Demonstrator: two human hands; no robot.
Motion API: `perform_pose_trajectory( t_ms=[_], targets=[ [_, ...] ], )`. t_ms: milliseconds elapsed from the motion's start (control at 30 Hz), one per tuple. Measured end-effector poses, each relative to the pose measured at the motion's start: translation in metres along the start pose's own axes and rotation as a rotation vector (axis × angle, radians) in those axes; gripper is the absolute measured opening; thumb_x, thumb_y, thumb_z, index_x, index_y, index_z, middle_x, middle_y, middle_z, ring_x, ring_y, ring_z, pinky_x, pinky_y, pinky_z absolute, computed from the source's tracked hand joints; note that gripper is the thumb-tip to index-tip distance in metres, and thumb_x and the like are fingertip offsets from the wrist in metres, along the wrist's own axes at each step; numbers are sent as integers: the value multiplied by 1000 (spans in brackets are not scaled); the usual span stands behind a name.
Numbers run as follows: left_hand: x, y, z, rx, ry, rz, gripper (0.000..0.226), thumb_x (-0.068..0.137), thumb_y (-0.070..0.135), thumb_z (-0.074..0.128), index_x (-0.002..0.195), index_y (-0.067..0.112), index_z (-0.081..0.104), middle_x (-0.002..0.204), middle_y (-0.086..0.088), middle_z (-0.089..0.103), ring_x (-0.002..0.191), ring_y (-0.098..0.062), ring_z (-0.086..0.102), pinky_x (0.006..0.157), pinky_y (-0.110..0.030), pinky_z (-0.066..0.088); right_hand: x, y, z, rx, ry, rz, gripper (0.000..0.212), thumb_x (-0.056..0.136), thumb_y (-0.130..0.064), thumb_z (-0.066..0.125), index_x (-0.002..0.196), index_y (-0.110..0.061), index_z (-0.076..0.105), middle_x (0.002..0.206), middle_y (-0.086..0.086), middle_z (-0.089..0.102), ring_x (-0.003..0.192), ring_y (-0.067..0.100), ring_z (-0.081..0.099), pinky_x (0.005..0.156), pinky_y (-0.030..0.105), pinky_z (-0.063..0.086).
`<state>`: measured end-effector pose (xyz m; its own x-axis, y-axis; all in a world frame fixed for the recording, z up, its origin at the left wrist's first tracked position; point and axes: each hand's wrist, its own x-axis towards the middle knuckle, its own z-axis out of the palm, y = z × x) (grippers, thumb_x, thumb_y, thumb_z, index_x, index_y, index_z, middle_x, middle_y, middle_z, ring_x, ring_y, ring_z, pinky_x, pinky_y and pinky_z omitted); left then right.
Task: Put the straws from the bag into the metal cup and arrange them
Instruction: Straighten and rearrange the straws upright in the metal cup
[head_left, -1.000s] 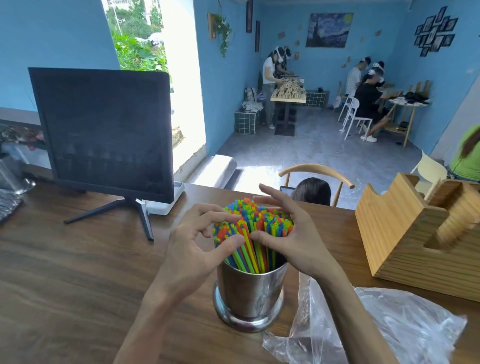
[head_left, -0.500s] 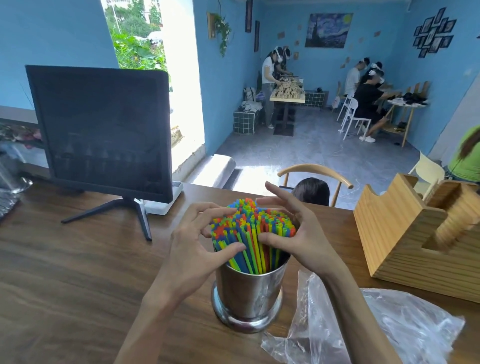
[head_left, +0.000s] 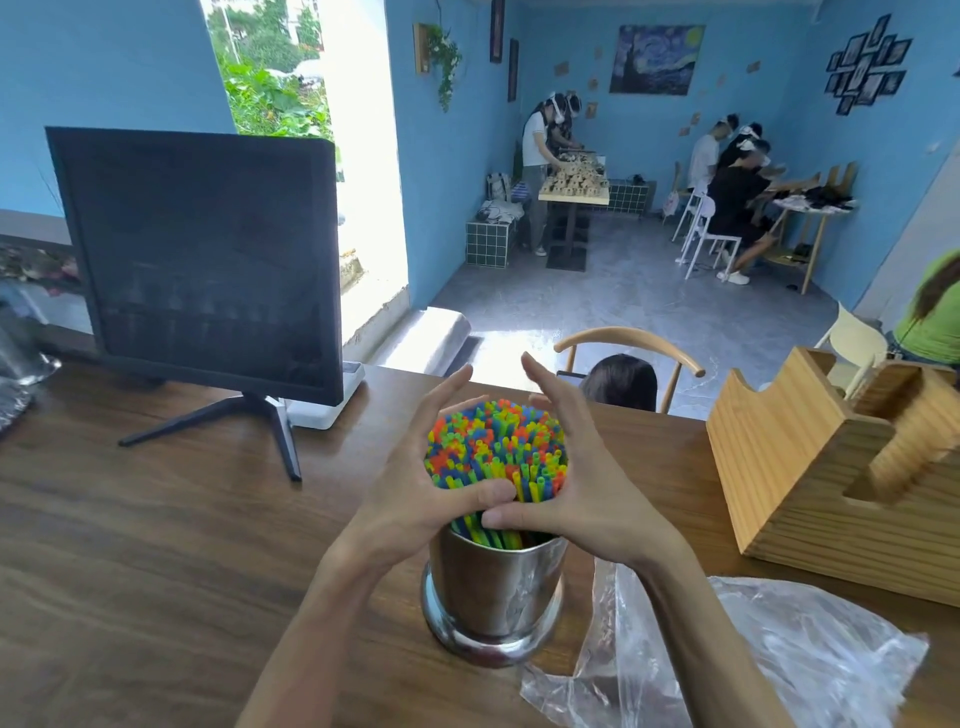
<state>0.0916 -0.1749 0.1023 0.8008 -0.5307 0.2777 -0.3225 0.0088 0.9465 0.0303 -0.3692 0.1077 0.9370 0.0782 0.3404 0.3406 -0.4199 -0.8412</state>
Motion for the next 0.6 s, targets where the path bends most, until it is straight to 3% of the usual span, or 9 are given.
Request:
perform_pose_trajectory(
  t_ms=[100, 167, 233, 367, 467, 600],
  targets=[
    [-3, 0, 7, -60, 101, 6, 96, 61, 35, 97, 139, 56, 46, 134, 12, 58, 117, -12, 65, 87, -29, 58, 2, 1, 1, 66, 44, 73, 120, 61, -37, 97, 149, -63, 19, 142, -29, 45, 129, -4, 51, 103, 28, 52],
    [-8, 3, 12, -69, 164, 7, 92, 62, 33, 92, 137, 56, 44, 126, 29, 58, 114, -4, 64, 84, -23, 58, 4, 4, 0, 56, 105, 93, 116, 59, -42, 95, 148, -60, 24, 132, -26, 55, 121, -3, 58, 100, 30, 54],
    [-13, 4, 20, -69, 212, 25, 92, 63, 31, 89, 139, 55, 42, 119, 37, 58, 113, -1, 64, 86, -24, 58, 6, 8, 0, 99, 147, 90, 112, 60, -35, 95, 149, -51, 29, 131, -16, 61, 121, 2, 61, 101, 31, 54],
    [-27, -1, 34, -33, 283, 92, 103, 63, 26, 94, 143, 54, 35, 129, 35, 52, 122, 5, 57, 94, -18, 53, 8, 12, -2, 234, 204, 159, 103, 56, -24, 95, 143, -43, 43, 126, -5, 66, 113, 9, 68, 90, 30, 59],
    [-31, -4, 21, -39, 145, 44, 124, 55, 34, 98, 143, 68, 17, 147, 37, 34, 132, 10, 46, 94, -12, 49, 7, 8, -7, 159, 242, 214, 86, 57, -34, 95, 134, -40, 57, 113, -7, 72, 104, 11, 72, 86, 32, 62],
    [-20, -5, -14, -191, -206, -34, 137, 56, 11, 94, 145, 71, 9, 162, 26, 19, 144, -11, 43, 103, -39, 53, 4, -1, -14, 144, 162, 243, 73, 74, -48, 84, 140, -42, 53, 112, -13, 76, 104, 7, 73, 96, 36, 59]
  ],
)
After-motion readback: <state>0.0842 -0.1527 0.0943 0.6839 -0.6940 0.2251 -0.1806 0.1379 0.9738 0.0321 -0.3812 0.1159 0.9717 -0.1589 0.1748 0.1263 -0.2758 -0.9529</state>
